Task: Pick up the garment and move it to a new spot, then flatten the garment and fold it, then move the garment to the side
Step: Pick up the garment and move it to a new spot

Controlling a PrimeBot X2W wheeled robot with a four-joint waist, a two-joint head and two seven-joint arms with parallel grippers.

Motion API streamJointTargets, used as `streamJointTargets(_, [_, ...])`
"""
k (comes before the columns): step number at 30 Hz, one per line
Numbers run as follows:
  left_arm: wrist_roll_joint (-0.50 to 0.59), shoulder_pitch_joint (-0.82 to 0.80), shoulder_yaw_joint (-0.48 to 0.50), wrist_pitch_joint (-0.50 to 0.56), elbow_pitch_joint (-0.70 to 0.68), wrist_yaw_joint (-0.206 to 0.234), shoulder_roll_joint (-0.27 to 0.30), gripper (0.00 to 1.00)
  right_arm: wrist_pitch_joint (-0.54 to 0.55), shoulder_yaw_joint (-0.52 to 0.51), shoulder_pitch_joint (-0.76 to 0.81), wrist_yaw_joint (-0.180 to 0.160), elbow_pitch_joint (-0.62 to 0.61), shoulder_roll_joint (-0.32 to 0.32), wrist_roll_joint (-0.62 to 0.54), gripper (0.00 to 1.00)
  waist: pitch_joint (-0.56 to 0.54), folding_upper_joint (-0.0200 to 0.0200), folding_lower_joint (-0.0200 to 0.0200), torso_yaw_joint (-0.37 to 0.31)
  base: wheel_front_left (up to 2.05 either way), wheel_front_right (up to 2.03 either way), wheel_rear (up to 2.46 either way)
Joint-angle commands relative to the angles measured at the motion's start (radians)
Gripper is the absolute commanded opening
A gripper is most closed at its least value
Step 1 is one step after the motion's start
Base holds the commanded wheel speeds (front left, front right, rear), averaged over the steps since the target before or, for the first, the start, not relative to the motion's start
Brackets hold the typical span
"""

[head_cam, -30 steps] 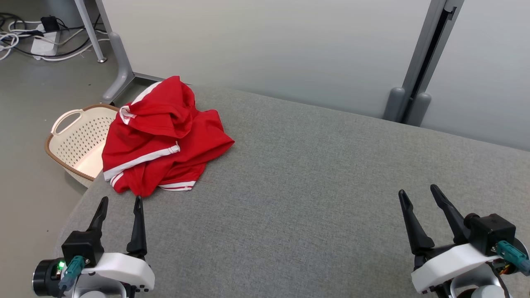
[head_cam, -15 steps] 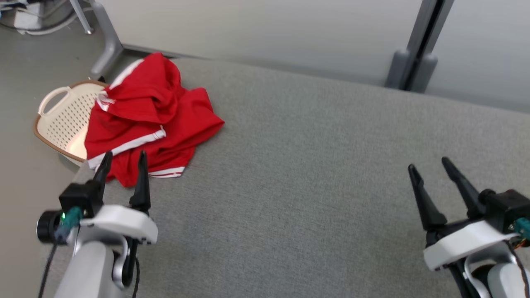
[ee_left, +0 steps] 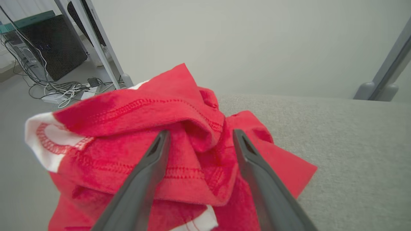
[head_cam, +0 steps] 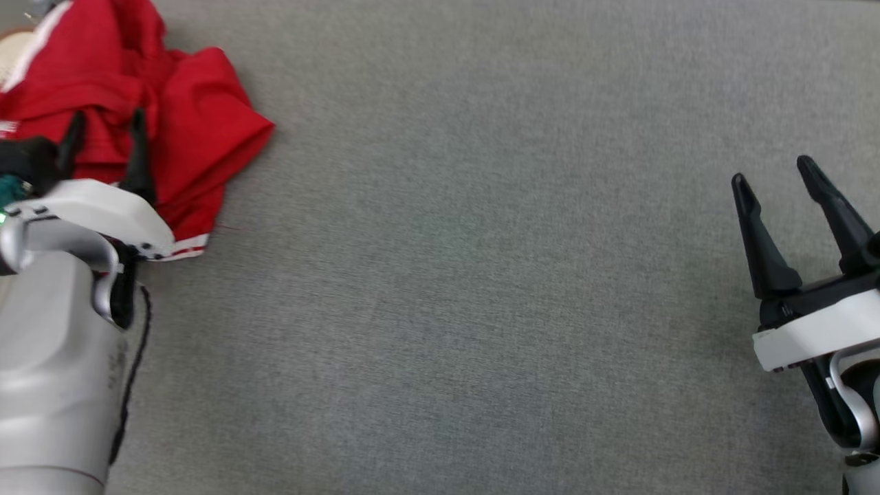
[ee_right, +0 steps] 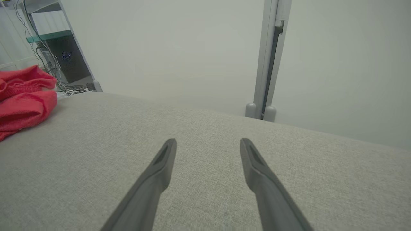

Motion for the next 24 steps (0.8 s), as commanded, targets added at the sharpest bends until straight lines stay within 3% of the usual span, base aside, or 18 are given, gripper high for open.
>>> streamJointTargets(1, [-0.005, -0.036, 0.010, 0.001, 0.037, 0.005, 0.021, 1.00, -0.006, 0.006, -0.019, 0.000, -0.002, -0.006, 0.009, 1.00, 0.075, 0.0000, 0.0000, -0.043, 0.00, 0.00, 0.00])
streamJointTargets(7, [-0.004, -0.138, 0.020, 0.037, 0.189, 0.034, 0.083, 1.00, -0.019, 0.011, -0.047, 0.000, 0.010, -0.016, 0.018, 1.00, 0.106, 0.0000, 0.0000, -0.062, 0.00, 0.00, 0.00])
streamJointTargets(8, [-0.002, -0.149, 0.020, 0.042, 0.208, 0.038, 0.092, 0.56, -0.021, 0.012, -0.050, 0.000, 0.013, -0.016, 0.020, 1.00, 0.107, 0.0000, 0.0000, -0.063, 0.00, 0.00, 0.00])
streamJointTargets(9, [0.003, -0.158, 0.016, 0.044, 0.223, 0.039, 0.100, 0.00, -0.023, 0.011, -0.052, 0.000, 0.016, -0.015, 0.020, 1.00, 0.106, 0.0000, 0.0000, -0.064, 0.00, 0.00, 0.00])
streamJointTargets(17, [0.023, -0.160, 0.008, -0.029, 0.176, 0.066, 0.111, 0.00, -0.045, -0.009, -0.033, 0.000, 0.043, 0.003, 0.016, 1.00, 0.061, 0.0000, 0.0000, -0.049, 0.00, 0.00, 0.00])
streamJointTargets(24, [0.058, 0.004, 0.034, -0.032, -0.161, 0.101, 0.095, 0.00, -0.064, -0.025, 0.005, 0.000, 0.070, 0.037, 0.006, 1.00, -0.040, 0.0000, 0.0000, -0.038, 0.00, 0.00, 0.00])
